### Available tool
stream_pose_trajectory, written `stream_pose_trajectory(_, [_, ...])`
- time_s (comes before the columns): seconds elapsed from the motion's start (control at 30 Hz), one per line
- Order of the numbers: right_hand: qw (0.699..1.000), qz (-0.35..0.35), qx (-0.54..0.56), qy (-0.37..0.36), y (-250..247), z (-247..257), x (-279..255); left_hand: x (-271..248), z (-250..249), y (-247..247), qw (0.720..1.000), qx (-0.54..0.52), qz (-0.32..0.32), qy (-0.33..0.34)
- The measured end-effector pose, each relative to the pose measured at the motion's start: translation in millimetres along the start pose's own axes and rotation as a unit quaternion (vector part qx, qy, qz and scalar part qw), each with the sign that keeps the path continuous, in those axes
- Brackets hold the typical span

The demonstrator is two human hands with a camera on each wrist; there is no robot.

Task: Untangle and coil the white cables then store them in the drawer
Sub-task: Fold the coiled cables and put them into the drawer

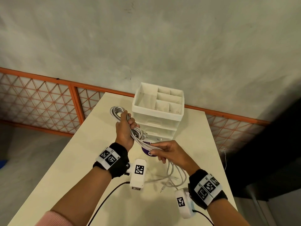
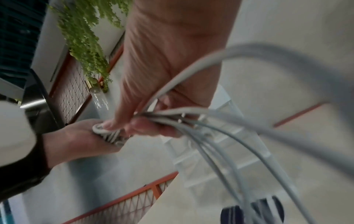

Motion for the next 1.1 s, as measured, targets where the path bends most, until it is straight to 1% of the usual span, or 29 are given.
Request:
stream_pose_trajectory(0.1, [0.996,0.045,-0.073,0.003,-5,12,-4,-2,-6,3,0.998,0.066,0.024,0.008])
stream_pose_trajectory(0.13, [0.994,0.043,-0.102,-0.006,-9,20,-4,-4,-6,6,0.995,0.091,0.039,0.008])
stream_pose_trajectory(0.27, [0.983,-0.028,-0.181,-0.027,-32,59,-1,-12,-1,31,0.974,0.19,0.12,-0.004])
stream_pose_trajectory(0.33, [0.971,-0.037,-0.232,-0.032,-34,76,2,-18,5,44,0.965,0.215,0.149,-0.016])
stream_pose_trajectory(0.4, [0.959,-0.042,-0.279,-0.033,-33,89,4,-23,11,50,0.96,0.23,0.16,-0.025])
stream_pose_trajectory(0.47, [0.953,-0.052,-0.298,-0.029,-33,97,4,-27,14,55,0.953,0.244,0.175,-0.036])
stream_pose_trajectory(0.53, [0.946,-0.061,-0.318,-0.019,-32,102,4,-33,18,62,0.945,0.245,0.207,-0.056])
stream_pose_trajectory(0.6, [0.941,-0.062,-0.333,-0.011,-29,106,5,-42,22,69,0.93,0.267,0.241,-0.073])
stream_pose_trajectory(0.7, [0.93,-0.062,-0.361,0.014,-29,108,9,-53,29,77,0.902,0.319,0.279,-0.081])
stream_pose_trajectory(0.83, [0.925,-0.052,-0.375,0.037,-27,105,13,-58,35,74,0.885,0.356,0.291,-0.081])
stream_pose_trajectory(0.9, [0.926,-0.047,-0.371,0.047,-27,102,13,-60,38,72,0.872,0.374,0.303,-0.085])
stream_pose_trajectory(1.0, [0.931,-0.023,-0.357,0.066,-28,95,14,-62,43,71,0.859,0.378,0.325,-0.115])
stream_pose_trajectory(1.1, [0.953,0.017,-0.293,0.067,-30,86,11,-65,43,71,0.844,0.386,0.346,-0.137])
Point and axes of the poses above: each hand's wrist, its own x-axis towards the middle knuckle, its own y-axis out of the palm, z = x × y, the point moved 10 cm from there along x, towards the middle knuckle, and after that the axes turned 10 degrees about z, right-handed, at the moved point
